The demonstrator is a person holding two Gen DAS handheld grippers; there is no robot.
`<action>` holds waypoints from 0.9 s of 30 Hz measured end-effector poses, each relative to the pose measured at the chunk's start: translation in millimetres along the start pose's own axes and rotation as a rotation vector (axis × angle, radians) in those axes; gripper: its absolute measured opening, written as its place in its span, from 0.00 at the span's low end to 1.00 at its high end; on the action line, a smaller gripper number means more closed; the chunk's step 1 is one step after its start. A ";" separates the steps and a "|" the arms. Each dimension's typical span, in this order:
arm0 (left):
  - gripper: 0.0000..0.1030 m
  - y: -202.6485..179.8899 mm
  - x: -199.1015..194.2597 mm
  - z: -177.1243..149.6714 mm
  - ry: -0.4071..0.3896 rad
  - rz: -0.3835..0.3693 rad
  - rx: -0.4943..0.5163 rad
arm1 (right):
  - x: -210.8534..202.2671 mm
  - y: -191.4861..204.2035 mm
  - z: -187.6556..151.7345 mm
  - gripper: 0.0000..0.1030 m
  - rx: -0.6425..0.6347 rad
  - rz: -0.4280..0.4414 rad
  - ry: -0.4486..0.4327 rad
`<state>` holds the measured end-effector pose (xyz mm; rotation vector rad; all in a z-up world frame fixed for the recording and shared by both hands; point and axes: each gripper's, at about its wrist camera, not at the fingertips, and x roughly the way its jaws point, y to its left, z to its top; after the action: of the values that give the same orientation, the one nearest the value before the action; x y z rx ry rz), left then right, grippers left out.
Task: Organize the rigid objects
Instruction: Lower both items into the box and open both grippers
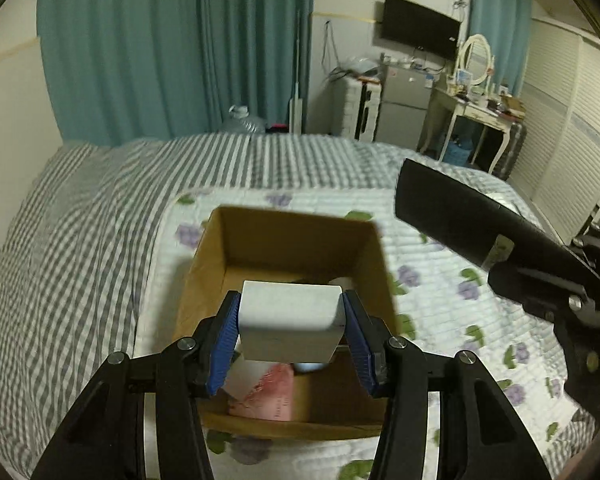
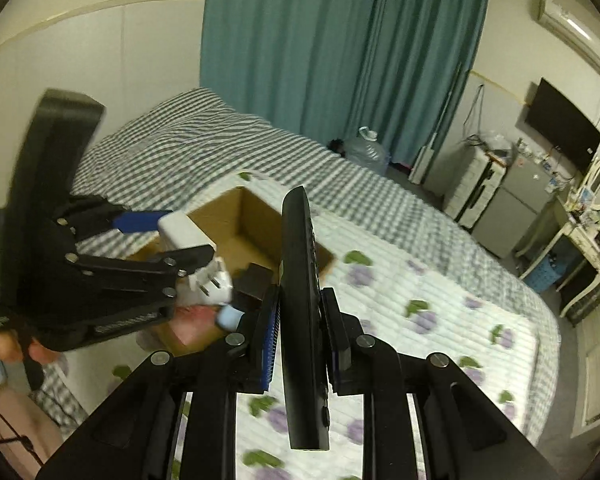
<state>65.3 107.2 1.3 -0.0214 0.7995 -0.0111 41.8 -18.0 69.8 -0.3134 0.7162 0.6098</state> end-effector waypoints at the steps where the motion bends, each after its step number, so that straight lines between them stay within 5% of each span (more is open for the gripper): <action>1: 0.49 5.7 9.3 -2.2 0.017 -0.002 -0.003 | 9.5 6.3 0.9 0.18 0.004 0.008 0.006; 15: 0.52 28.9 56.3 -10.0 0.076 -0.045 0.013 | 106.6 10.1 13.0 0.18 0.156 0.021 0.090; 22: 0.57 29.9 41.4 -1.2 0.039 -0.055 0.010 | 104.8 -0.6 13.7 0.20 0.238 0.014 0.078; 27: 0.61 25.4 19.1 5.8 -0.005 -0.050 0.009 | 71.1 -4.8 18.8 0.35 0.221 -0.034 0.032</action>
<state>82.8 132.3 -8.9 -0.0323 0.7939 -0.0618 96.6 16.2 34.4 -0.1306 0.8000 0.4893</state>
